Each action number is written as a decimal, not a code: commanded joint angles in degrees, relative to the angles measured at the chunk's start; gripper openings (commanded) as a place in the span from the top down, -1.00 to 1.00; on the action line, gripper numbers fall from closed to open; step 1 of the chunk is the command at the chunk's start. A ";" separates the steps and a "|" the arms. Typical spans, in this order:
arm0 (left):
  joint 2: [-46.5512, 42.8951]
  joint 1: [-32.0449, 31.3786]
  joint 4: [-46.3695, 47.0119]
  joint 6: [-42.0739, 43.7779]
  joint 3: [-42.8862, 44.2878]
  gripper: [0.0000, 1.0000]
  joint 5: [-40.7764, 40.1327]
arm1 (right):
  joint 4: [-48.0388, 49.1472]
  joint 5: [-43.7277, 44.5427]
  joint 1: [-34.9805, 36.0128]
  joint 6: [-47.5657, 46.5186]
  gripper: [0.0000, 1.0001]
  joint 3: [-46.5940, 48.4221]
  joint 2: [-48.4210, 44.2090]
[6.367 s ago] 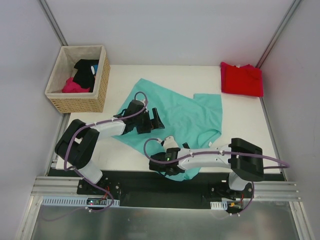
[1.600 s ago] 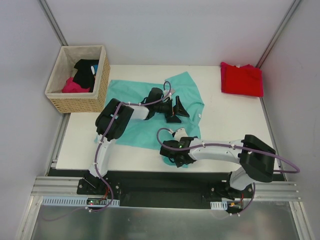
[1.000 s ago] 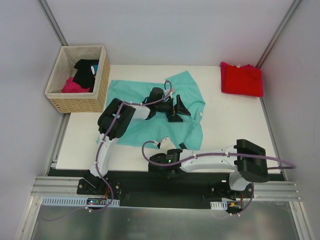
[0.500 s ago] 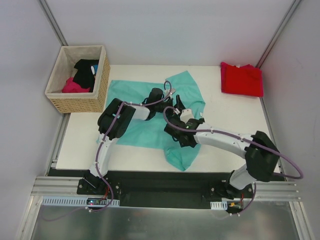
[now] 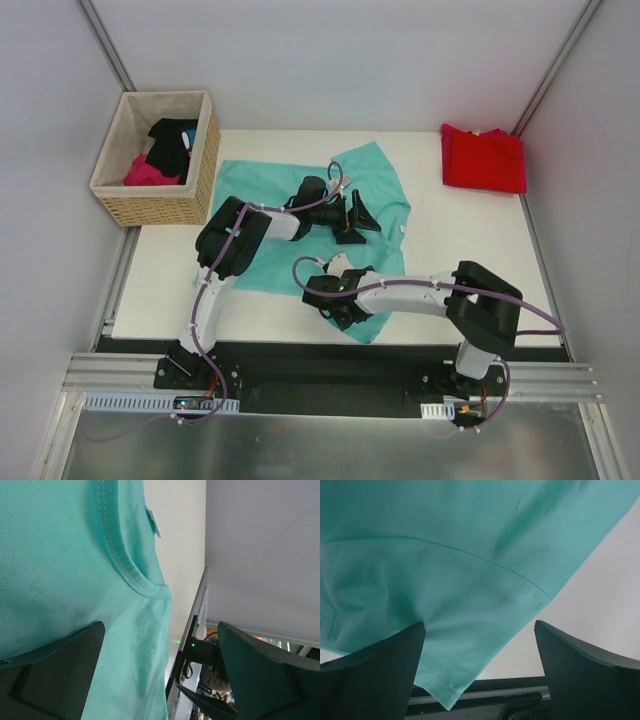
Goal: Fold and stack the t-shirts
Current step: Flatten out the tshirt
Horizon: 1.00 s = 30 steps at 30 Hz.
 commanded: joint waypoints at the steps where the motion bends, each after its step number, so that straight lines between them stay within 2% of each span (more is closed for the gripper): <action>1: 3.28 0.28 -2.35 2.16 -1.47 -0.98 -1.84 | -2.88 -2.54 6.59 4.41 -0.93 1.98 1.89; 9: 3.37 0.28 -2.35 1.98 -1.29 -0.98 -2.01 | -8.06 -3.51 16.36 8.63 -0.93 5.75 2.69; 13: 2.75 0.28 -2.35 1.98 -0.76 -0.98 -1.40 | -14.90 0.96 17.60 11.88 -0.93 6.55 -2.92; 15: 0.91 0.28 -2.70 1.90 -0.76 -0.98 -0.79 | -18.16 5.88 16.72 12.94 -0.93 7.77 -8.02; 19: -6.11 0.19 -5.32 2.68 -0.59 -0.98 0.88 | -26.16 15.63 10.42 12.51 -0.93 13.04 -15.41; 21: -12.70 0.28 -12.06 5.83 0.37 -0.98 0.71 | -25.74 16.97 6.54 8.49 -0.93 14.19 -19.45; 22: -17.07 0.54 -16.02 7.24 2.12 -0.98 0.19 | -23.73 17.23 1.91 6.98 -0.93 14.72 -20.68; 23: -19.20 0.80 -20.23 9.00 3.35 -0.98 -1.04 | -21.54 16.80 -0.57 4.36 -0.93 14.72 -21.74; 24: -21.31 1.15 -29.15 13.28 4.59 -0.98 -3.92 | -19.08 15.67 -3.12 -0.02 -0.93 14.55 -23.49; 25: -25.25 1.59 -32.63 14.97 5.82 -0.98 -6.04 | -13.92 12.43 -8.28 -2.15 -0.93 14.37 -24.03; 28: -30.46 4.93 -41.34 17.45 3.21 -0.98 -12.18 | -4.25 4.79 -16.47 -7.78 -0.93 13.58 -23.42; 30: -35.46 8.44 -44.25 19.20 -0.04 -0.98 -15.79 | -1.93 1.87 -19.48 -8.76 -0.93 15.15 -20.97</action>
